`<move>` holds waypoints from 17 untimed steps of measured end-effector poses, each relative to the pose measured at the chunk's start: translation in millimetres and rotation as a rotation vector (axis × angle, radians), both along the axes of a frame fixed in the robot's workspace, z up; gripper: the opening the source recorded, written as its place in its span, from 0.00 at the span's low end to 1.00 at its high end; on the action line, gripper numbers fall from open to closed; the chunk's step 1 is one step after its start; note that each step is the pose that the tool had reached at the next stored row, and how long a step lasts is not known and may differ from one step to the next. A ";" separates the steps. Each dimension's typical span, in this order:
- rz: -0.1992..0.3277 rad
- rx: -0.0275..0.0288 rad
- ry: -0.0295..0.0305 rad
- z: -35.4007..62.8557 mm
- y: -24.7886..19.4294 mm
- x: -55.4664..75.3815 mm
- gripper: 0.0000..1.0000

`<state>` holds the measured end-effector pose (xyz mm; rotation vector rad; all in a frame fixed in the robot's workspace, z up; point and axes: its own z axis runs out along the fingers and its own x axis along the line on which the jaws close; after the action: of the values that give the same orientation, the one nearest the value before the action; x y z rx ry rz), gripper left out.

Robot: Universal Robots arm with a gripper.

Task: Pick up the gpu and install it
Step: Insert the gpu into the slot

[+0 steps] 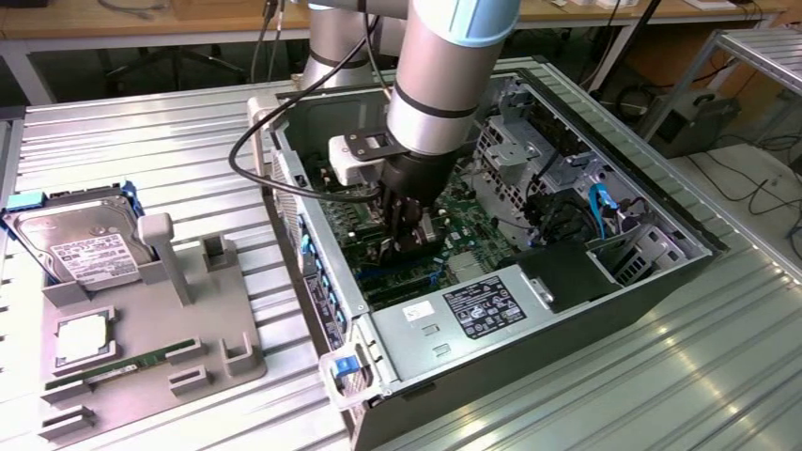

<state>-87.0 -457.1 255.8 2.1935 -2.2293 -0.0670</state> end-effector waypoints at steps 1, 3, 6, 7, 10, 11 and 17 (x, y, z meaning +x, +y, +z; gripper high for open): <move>0.000 0.0000 0.0000 0.0 0.0 0.0 0.26; 0.000 0.0008 -0.0003 -0.4 0.1 0.0 0.27; 0.000 -0.0002 0.0001 0.3 0.0 0.0 0.40; 0.000 0.0000 0.0000 5.7 0.0 0.0 0.40; 0.000 -0.0001 0.0000 24.0 0.3 0.0 0.40; 0.000 0.0000 0.0001 27.4 0.9 0.0 0.40; 0.000 -0.0080 -0.0012 30.6 9.2 -1.9 0.25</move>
<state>-88.9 -447.9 286.4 2.1907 -2.2257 -0.0567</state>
